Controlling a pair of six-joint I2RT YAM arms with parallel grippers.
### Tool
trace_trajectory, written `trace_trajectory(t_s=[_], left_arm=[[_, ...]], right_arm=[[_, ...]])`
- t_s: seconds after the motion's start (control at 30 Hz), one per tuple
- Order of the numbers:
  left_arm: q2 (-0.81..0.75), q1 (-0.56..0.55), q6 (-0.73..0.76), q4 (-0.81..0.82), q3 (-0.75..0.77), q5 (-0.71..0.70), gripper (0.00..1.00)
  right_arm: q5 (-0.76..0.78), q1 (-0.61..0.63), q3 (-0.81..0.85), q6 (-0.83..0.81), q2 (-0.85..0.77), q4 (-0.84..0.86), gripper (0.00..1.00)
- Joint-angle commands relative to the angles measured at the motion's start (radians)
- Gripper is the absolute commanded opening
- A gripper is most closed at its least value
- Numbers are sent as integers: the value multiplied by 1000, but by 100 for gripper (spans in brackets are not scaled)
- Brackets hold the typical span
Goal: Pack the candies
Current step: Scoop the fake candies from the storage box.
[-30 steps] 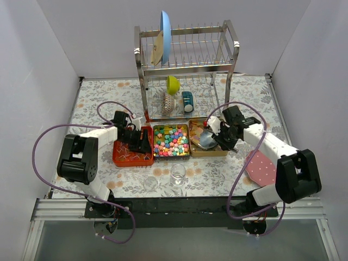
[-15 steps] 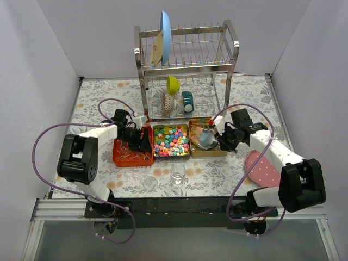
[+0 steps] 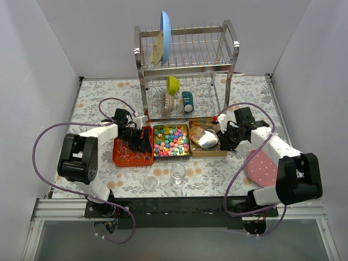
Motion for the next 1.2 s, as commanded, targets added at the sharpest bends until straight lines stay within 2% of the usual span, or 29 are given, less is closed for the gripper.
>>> trace_trajectory(t_s=[0.0,0.1,0.23,0.43,0.53,0.6,0.63,0.73,0.83,1.0,1.03,1.17], left_arm=[[-20,-26,-9,39,38,109,56],[-21,-26,-14,39,35,115,56],[-20,-26,-16,41,33,121,56],[-12,-27,-5,31,43,124,56],[-11,-26,-13,47,47,124,56],[-12,-26,-16,54,47,125,57],[-14,-26,-16,54,43,124,57],[-21,-27,-17,56,36,124,57],[-31,-27,-20,56,30,124,57],[-37,-26,-29,70,13,132,57],[-35,-27,-32,73,13,132,57],[-25,-27,-40,83,16,135,57]], right_arm=[[-76,17,19,87,0,-23,1],[-68,14,5,115,-21,-35,1],[-143,11,-26,110,-58,-52,1],[-218,-15,-15,69,-18,-70,1],[-173,-15,-9,89,-14,-27,1],[-159,-13,2,67,-14,-29,8],[-142,-13,3,61,-11,-27,18],[-102,-10,0,55,-18,-20,28],[-64,5,-17,69,-44,5,37],[-7,37,-41,84,-76,39,45],[4,40,-46,84,-76,40,60],[41,49,-49,83,-61,56,60]])
